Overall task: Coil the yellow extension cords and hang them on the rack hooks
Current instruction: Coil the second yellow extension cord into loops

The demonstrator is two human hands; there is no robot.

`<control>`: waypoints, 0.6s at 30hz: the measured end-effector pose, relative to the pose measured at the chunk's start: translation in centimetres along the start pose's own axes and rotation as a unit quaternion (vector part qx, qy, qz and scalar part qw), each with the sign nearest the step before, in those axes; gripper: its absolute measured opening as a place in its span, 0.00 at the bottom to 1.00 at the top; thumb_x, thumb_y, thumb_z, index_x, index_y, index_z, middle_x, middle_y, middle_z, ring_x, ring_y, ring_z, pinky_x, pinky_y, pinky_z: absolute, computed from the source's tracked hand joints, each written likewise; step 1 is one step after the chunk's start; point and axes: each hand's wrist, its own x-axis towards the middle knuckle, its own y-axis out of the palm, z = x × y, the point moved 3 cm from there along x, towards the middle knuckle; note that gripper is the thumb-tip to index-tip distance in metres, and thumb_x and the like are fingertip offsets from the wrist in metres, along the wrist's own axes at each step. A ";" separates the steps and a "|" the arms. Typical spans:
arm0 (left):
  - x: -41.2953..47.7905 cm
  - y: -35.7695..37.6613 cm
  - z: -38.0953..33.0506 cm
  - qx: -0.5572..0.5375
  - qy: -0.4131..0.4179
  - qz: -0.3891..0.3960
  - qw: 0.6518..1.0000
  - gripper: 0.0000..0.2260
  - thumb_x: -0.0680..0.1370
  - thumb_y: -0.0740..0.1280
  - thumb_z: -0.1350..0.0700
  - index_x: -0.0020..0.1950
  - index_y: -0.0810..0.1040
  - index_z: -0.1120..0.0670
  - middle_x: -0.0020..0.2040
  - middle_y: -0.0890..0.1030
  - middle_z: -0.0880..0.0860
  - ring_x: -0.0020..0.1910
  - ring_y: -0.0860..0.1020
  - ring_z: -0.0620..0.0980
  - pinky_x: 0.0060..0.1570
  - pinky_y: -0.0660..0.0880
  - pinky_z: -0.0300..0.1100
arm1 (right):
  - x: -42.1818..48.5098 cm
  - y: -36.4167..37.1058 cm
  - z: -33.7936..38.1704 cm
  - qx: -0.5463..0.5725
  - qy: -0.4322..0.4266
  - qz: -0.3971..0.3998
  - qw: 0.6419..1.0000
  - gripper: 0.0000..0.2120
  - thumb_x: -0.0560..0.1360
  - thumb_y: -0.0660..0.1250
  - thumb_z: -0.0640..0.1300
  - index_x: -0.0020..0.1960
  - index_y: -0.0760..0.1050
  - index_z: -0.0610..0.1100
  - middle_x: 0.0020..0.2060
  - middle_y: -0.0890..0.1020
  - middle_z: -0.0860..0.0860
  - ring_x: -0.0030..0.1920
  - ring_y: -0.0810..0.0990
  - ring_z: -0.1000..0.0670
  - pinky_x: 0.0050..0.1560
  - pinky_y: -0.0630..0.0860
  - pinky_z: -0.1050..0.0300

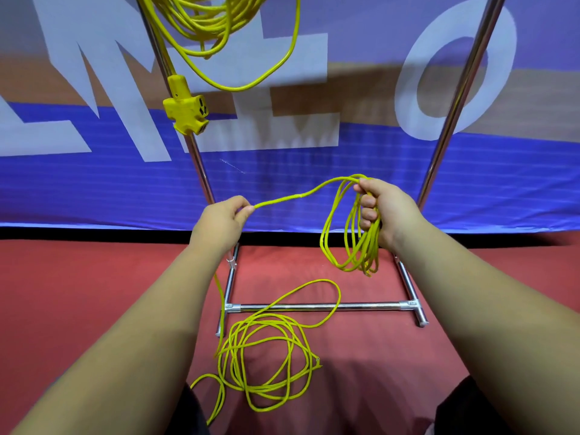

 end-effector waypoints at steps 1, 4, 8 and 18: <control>0.0 0.2 -0.1 0.021 0.013 0.021 0.999 0.09 0.83 0.65 0.43 0.48 0.79 0.44 0.35 0.77 0.49 0.37 0.77 0.52 0.39 0.78 0.51 | 0.0 0.1 -0.1 -0.005 0.000 0.005 1.000 0.09 0.83 0.66 0.50 0.50 0.79 0.45 0.27 0.68 0.55 0.22 0.62 0.55 0.23 0.62 0.62; 0.0 1.1 -0.6 0.088 0.062 0.097 0.989 0.08 0.83 0.64 0.53 0.57 0.83 0.45 0.46 0.76 0.50 0.46 0.78 0.53 0.47 0.77 0.50 | 0.0 0.4 -0.4 -0.019 -0.006 0.005 1.000 0.10 0.84 0.66 0.50 0.49 0.80 0.45 0.27 0.68 0.55 0.22 0.63 0.55 0.23 0.62 0.62; -0.5 3.2 -0.5 0.191 0.067 0.255 0.946 0.30 0.77 0.57 0.68 0.68 0.80 0.39 0.55 0.69 0.50 0.56 0.75 0.56 0.57 0.77 0.53 | 0.2 0.2 -0.3 -0.014 -0.019 -0.017 1.000 0.10 0.83 0.69 0.51 0.48 0.80 0.45 0.28 0.70 0.55 0.23 0.64 0.55 0.24 0.64 0.61; -1.9 3.1 -3.8 0.075 0.171 0.314 0.931 0.28 0.76 0.64 0.73 0.60 0.86 0.41 0.45 0.85 0.44 0.42 0.81 0.41 0.46 0.76 0.32 | 0.5 0.2 -1.1 -0.083 -0.015 0.017 0.996 0.07 0.81 0.72 0.47 0.47 0.77 0.45 0.33 0.77 0.52 0.25 0.69 0.54 0.26 0.67 0.61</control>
